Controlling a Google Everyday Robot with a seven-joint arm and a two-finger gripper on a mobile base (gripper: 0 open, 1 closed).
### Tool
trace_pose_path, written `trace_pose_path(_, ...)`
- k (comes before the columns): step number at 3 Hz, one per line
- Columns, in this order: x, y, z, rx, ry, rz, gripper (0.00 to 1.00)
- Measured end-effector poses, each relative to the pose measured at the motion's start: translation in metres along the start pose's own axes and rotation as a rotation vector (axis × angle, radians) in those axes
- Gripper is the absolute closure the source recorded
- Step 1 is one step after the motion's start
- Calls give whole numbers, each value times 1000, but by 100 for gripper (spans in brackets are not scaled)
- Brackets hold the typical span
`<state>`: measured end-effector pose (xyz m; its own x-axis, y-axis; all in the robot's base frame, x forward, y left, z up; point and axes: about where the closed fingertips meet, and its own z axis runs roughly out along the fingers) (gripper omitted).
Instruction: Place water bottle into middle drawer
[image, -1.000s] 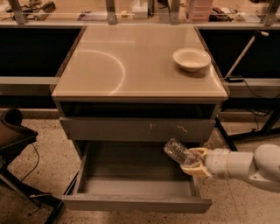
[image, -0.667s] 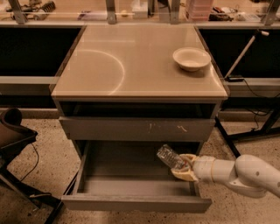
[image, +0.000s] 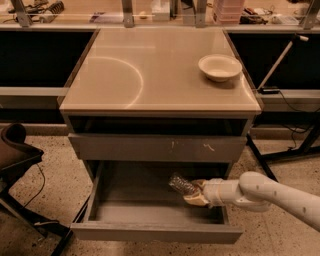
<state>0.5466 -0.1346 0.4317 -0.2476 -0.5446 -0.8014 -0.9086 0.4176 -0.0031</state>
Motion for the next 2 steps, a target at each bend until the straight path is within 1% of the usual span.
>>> trace_pose_path(1,9,11,6,-42,39,8,100)
trace_pose_path(2,10,12,6,-43,39,9,100)
